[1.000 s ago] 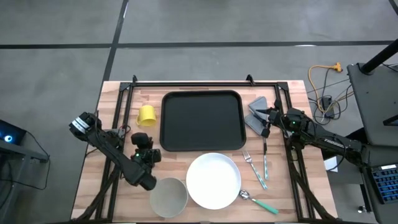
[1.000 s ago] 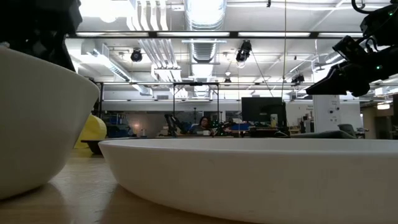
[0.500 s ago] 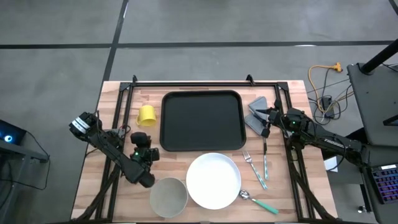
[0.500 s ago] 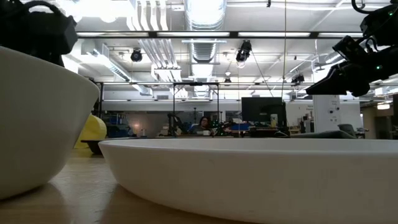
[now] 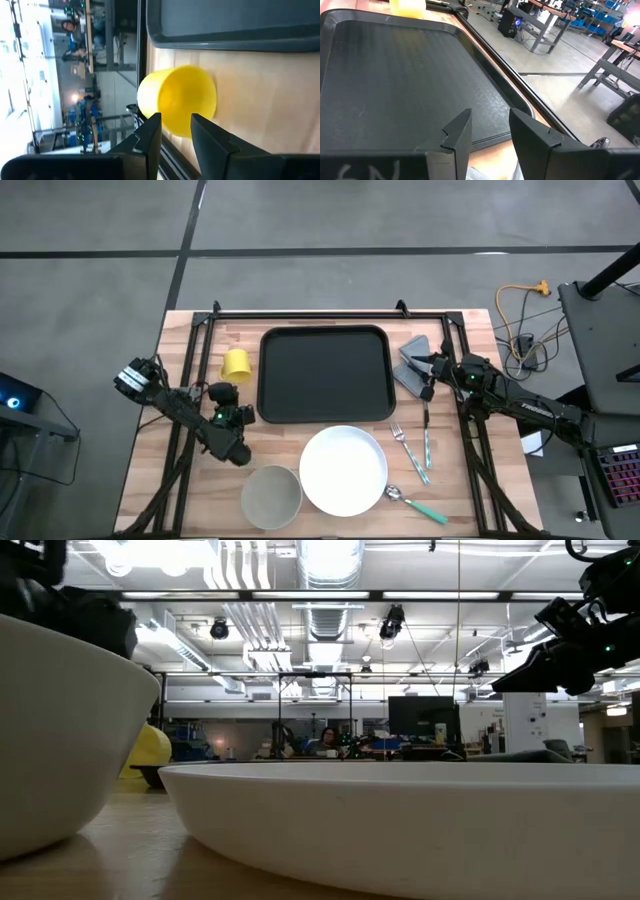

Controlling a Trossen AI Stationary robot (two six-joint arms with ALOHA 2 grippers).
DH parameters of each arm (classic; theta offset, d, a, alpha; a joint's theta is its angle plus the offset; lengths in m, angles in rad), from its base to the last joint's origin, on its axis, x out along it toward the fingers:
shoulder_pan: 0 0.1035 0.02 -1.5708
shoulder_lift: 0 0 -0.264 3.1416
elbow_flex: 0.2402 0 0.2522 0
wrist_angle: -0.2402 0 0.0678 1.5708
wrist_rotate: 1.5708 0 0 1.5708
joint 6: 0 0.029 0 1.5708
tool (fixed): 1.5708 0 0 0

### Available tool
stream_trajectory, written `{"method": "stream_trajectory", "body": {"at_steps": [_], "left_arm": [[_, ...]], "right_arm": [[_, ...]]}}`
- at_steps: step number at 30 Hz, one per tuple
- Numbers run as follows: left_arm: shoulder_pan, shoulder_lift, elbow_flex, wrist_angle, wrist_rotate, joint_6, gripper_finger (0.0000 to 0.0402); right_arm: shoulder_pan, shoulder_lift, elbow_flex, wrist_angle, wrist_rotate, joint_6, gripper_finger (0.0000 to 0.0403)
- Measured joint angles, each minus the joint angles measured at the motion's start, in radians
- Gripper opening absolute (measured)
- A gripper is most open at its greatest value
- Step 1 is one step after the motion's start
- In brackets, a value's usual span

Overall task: Set up tray
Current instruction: Put the yellow mug on the top left of the black serving tray

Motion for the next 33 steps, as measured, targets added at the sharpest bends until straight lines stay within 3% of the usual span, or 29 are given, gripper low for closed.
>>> {"method": "stream_trajectory", "body": {"at_steps": [16, 33], "left_arm": [[0.163, 0.000, -0.001, 0.015, 0.000, 0.018, 0.0091], [0.235, 0.000, -0.003, 0.074, 0.001, 0.060, 0.0091]], "right_arm": [[0.000, 0.000, 0.000, 0.000, 0.000, 0.000, 0.0123], [0.000, 0.000, 0.000, 0.000, 0.000, 0.000, 0.0123]]}}
